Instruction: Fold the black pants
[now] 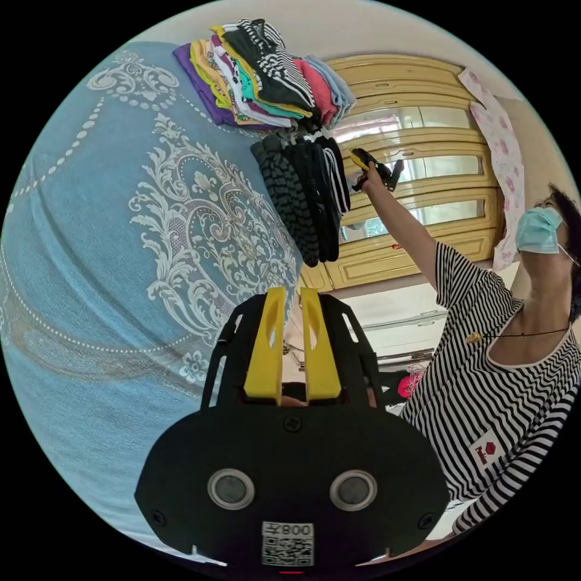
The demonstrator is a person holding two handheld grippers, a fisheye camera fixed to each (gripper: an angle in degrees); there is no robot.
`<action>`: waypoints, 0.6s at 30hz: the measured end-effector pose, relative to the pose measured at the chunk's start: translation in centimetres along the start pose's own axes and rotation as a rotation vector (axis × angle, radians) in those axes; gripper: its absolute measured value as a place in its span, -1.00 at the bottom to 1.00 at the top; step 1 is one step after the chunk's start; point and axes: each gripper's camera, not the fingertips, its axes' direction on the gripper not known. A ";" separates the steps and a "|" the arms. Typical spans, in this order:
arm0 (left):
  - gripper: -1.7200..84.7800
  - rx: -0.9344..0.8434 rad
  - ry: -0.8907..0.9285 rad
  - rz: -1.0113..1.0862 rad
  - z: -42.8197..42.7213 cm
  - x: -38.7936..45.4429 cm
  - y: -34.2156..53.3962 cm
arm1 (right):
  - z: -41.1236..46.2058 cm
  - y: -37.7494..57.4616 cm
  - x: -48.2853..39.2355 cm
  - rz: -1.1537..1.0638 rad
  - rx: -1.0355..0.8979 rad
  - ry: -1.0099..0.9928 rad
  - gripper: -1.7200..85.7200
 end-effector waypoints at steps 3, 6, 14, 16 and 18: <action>-0.86 0.014 0.054 -0.083 0.2 -1.5 1.2 | 1.1 -1.5 -0.5 -0.068 -0.038 0.028 -0.71; -0.87 -0.004 0.080 -0.103 0.7 -2.3 2.2 | 2.0 -2.4 -0.8 -0.116 -0.052 0.054 -0.70; -0.90 -0.052 0.132 -0.110 1.1 -4.0 6.4 | 1.5 -2.5 0.2 -0.110 -0.041 0.099 -0.85; -0.90 -0.050 0.146 -0.110 0.6 -4.4 8.4 | 0.6 -2.4 1.1 -0.079 -0.046 0.068 -0.88; -0.90 -0.047 0.150 -0.105 0.0 -4.7 10.1 | -0.9 -2.2 2.3 -0.016 -0.037 0.015 -0.90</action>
